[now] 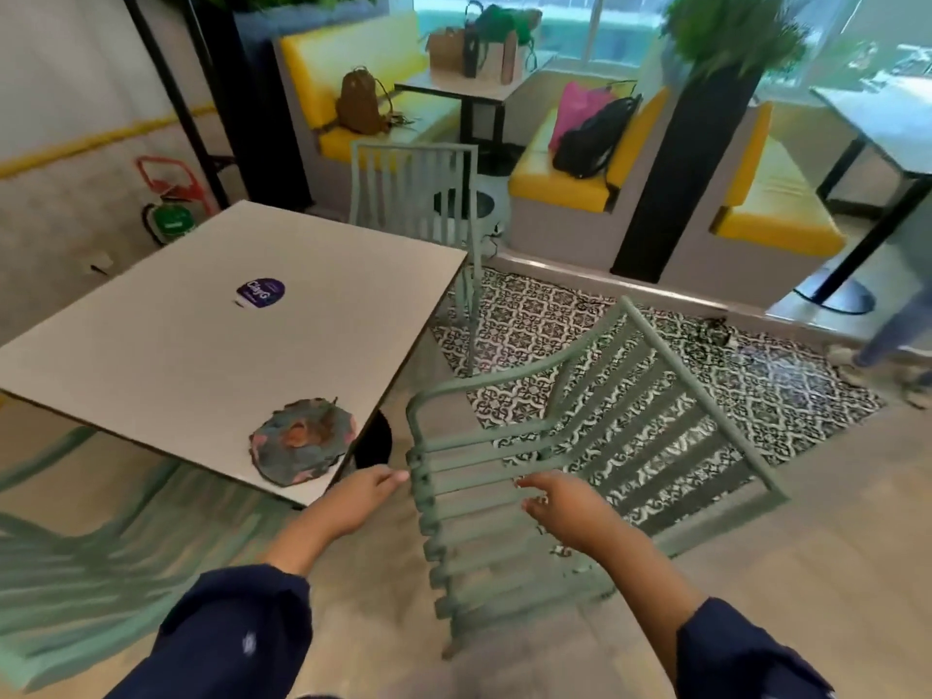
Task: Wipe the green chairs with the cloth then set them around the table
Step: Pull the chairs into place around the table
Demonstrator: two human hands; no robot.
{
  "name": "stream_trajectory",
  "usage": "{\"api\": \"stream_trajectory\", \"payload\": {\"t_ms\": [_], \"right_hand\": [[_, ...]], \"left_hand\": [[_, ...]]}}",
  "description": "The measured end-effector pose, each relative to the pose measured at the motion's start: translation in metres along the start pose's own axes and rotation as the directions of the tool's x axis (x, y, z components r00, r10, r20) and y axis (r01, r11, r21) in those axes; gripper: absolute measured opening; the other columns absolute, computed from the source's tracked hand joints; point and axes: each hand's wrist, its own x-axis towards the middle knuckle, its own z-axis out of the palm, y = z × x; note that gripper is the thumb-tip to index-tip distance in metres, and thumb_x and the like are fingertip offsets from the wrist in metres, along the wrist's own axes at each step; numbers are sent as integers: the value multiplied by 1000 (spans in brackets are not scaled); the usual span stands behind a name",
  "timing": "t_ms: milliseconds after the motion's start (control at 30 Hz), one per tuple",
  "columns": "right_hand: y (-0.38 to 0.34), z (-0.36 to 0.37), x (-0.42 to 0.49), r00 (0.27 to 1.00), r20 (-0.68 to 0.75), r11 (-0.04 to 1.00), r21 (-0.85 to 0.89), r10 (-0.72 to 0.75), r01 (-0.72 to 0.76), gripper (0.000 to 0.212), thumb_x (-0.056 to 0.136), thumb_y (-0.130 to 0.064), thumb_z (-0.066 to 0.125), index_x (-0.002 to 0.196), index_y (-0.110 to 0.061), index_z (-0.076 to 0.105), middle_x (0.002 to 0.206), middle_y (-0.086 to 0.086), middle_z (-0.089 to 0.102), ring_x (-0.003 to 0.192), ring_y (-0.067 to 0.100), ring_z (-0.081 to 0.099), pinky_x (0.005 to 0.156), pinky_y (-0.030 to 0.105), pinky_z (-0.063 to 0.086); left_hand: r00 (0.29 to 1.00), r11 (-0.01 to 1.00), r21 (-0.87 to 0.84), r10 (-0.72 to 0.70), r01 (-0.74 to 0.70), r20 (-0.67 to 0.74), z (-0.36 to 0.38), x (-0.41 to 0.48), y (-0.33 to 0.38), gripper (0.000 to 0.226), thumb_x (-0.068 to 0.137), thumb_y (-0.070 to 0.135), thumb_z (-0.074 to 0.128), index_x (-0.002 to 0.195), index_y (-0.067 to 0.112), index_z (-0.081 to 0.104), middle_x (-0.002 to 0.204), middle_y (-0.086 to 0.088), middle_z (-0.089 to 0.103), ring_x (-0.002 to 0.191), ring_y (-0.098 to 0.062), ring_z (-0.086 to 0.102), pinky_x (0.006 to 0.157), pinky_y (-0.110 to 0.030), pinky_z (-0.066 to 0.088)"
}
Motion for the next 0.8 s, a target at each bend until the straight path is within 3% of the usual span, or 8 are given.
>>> {"api": "stream_trajectory", "payload": {"t_ms": [100, 267, 367, 533, 667, 800], "right_hand": [[56, -36, 8, 1000, 14, 1000, -10, -12, 12, 39, 91, -34, 54, 129, -26, 54, 137, -3, 55, 113, 20, 60, 95, 30, 45], [150, -95, 29, 998, -19, 997, -25, -67, 66, 40, 91, -29, 55, 131, -27, 53, 133, 1, 59, 115, 18, 59, 101, 31, 45], [214, -137, 39, 990, -35, 990, -37, -134, 133, 40, 92, -21, 53, 132, -24, 51, 130, 1, 60, 100, 14, 62, 88, 26, 48], [287, -187, 49, 961, 20, 948, -155, -277, 276, 52, 87, -10, 49, 137, -23, 46, 142, 2, 48, 128, 23, 47, 110, 36, 36], [338, -218, 74, 939, 88, 924, -170, -331, 342, 59, 83, -2, 48, 139, -21, 44, 150, 4, 37, 134, 27, 40, 114, 38, 32], [376, -241, 117, 908, 134, 897, -155, -396, 414, 56, 84, -1, 50, 137, -20, 45, 149, 2, 39, 133, 24, 41, 115, 38, 32]], "left_hand": [[1000, 1000, -30, 7, -7, 15, 35, 24, 56, 33, 94, 50, 39, 110, 28, 58, 113, 4, 60, 108, -16, 56, 87, -28, 40], [998, 1000, -19, -24, 23, -62, 101, 71, 135, 35, 94, 48, 38, 107, 25, 61, 114, -1, 65, 105, -19, 60, 95, -34, 46], [985, 992, -119, -71, 53, -156, 157, 92, 198, 37, 96, 40, 40, 113, 14, 62, 115, -5, 65, 107, -23, 59, 94, -33, 44], [976, 972, -216, -136, 97, -172, 235, 102, 279, 37, 96, 43, 39, 113, 18, 61, 113, -3, 64, 104, -22, 60, 90, -32, 42], [973, 964, -232, -171, 132, -157, 275, 123, 329, 42, 95, 45, 39, 111, 13, 62, 112, -10, 66, 87, -13, 54, 83, -29, 42], [954, 941, -284, -241, 185, -178, 296, 163, 369, 36, 95, 47, 38, 113, 24, 59, 114, 1, 63, 97, -14, 58, 91, -30, 44]]}}
